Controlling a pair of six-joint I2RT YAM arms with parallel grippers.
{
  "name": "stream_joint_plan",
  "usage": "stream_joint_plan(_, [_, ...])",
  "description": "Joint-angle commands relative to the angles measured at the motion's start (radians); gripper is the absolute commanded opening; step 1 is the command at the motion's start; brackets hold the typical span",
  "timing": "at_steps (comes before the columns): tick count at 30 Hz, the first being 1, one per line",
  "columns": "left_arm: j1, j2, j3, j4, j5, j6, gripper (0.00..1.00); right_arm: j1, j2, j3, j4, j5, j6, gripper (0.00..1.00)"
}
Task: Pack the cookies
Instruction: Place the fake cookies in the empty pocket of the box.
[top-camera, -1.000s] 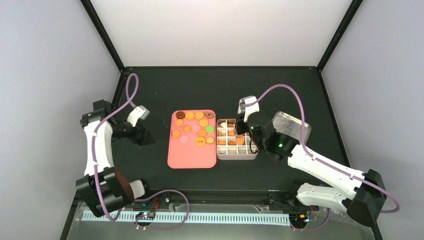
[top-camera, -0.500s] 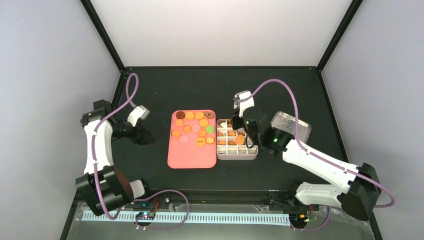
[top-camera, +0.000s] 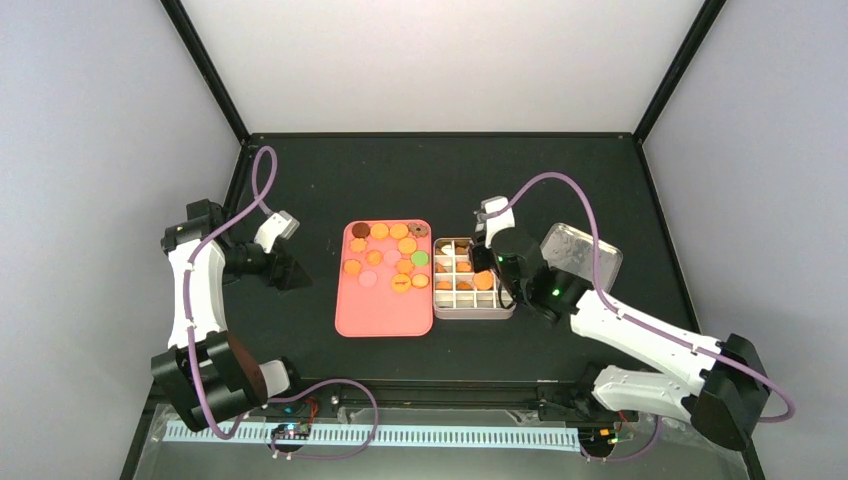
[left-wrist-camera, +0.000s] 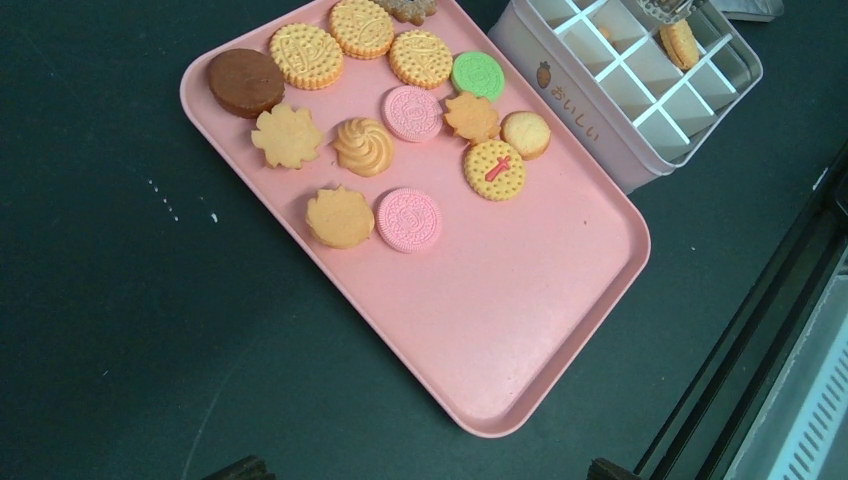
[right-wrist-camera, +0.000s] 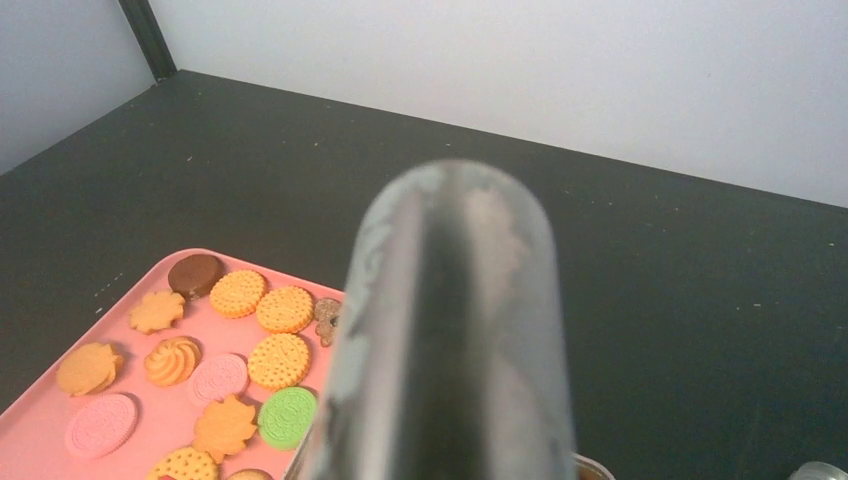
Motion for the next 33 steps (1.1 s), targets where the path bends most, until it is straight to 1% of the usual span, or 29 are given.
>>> stream_joint_plan(1, [0.007, -0.002, 0.028, -0.008, 0.027, 0.022, 0.84, 0.003, -0.060, -0.033, -0.005, 0.051, 0.017, 0.20])
stream_joint_plan(14, [0.007, -0.007, 0.029, -0.010, 0.026, 0.022, 0.84, 0.004, -0.137, -0.053, -0.052, 0.072, 0.025, 0.20])
stream_joint_plan(24, [0.007, -0.009, 0.026, -0.010, 0.021, 0.030, 0.84, 0.003, -0.164, -0.065, -0.066, 0.072, 0.037, 0.21])
stream_joint_plan(28, [0.007, -0.008, 0.033, -0.016, 0.022, 0.029, 0.84, 0.003, -0.151, -0.043, -0.086, 0.071, 0.027, 0.20])
stream_joint_plan(33, [0.007, -0.016, 0.025, -0.011, 0.019, 0.033, 0.84, 0.003, -0.150, -0.079, -0.084, 0.065, 0.046, 0.21])
